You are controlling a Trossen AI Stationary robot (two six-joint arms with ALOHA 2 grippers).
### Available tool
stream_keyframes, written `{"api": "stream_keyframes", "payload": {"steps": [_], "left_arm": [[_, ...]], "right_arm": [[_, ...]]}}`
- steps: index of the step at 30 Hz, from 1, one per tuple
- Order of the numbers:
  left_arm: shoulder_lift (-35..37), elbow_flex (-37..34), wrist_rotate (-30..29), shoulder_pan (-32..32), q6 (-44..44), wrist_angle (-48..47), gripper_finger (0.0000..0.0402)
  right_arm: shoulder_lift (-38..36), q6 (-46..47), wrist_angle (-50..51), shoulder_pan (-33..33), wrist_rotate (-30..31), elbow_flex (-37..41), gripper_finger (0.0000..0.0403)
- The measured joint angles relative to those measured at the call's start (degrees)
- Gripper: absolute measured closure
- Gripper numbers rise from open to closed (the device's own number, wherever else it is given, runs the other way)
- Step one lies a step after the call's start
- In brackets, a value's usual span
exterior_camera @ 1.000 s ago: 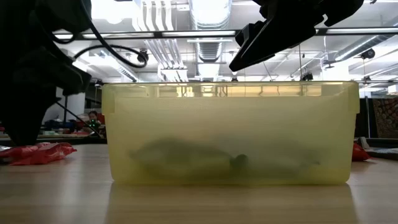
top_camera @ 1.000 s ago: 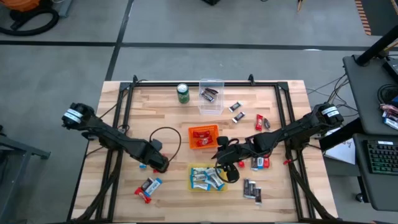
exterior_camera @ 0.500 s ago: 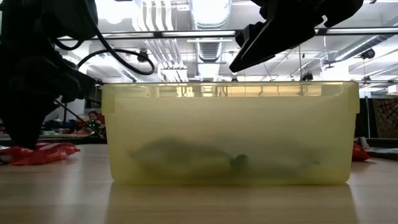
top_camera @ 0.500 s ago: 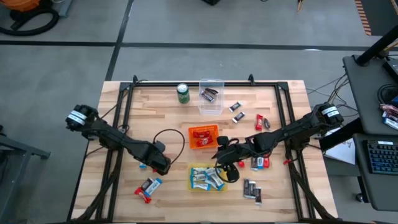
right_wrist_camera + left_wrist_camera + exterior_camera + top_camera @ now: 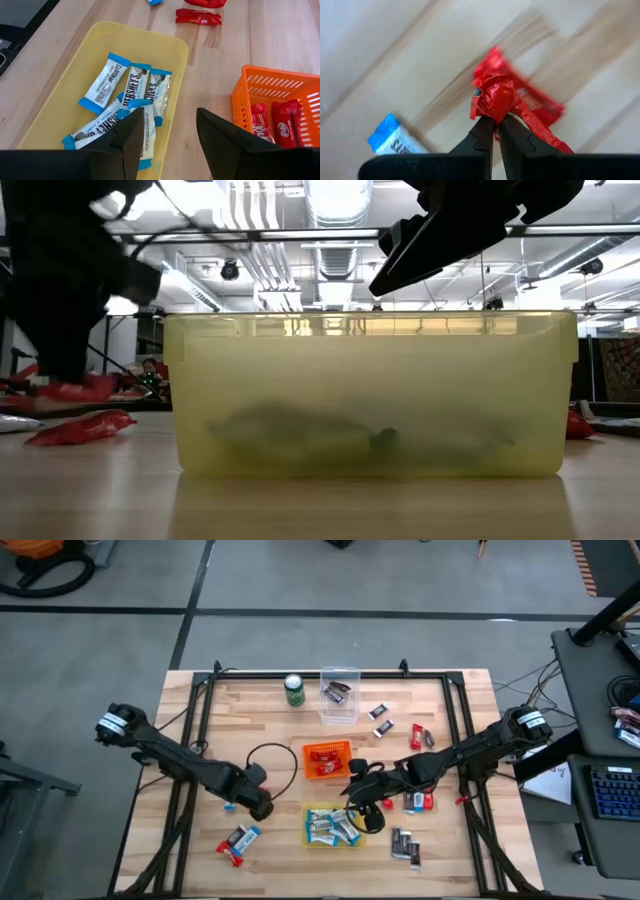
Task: Sort candy
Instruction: Put the red candy into the orange bin
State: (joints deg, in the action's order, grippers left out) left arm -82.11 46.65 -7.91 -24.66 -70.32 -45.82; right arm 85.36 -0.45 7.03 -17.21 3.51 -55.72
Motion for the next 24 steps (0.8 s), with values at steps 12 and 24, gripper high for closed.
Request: {"api": "stream_keyframes", "payload": {"steps": [12, 24], "left_arm": [[0.3, 4.5, -2.5, -0.6, 0.0, 0.8, 0.0402], [-0.7, 12.1, -22.2, 10.0, 32.9, 19.8, 0.0401]], "right_arm": [[0.0, -0.1, -0.1, 0.0, 0.0, 0.1, 0.0239], [-0.3, 0.9, 1.3, 0.0, 0.2, 0.2, 0.0238]]}}
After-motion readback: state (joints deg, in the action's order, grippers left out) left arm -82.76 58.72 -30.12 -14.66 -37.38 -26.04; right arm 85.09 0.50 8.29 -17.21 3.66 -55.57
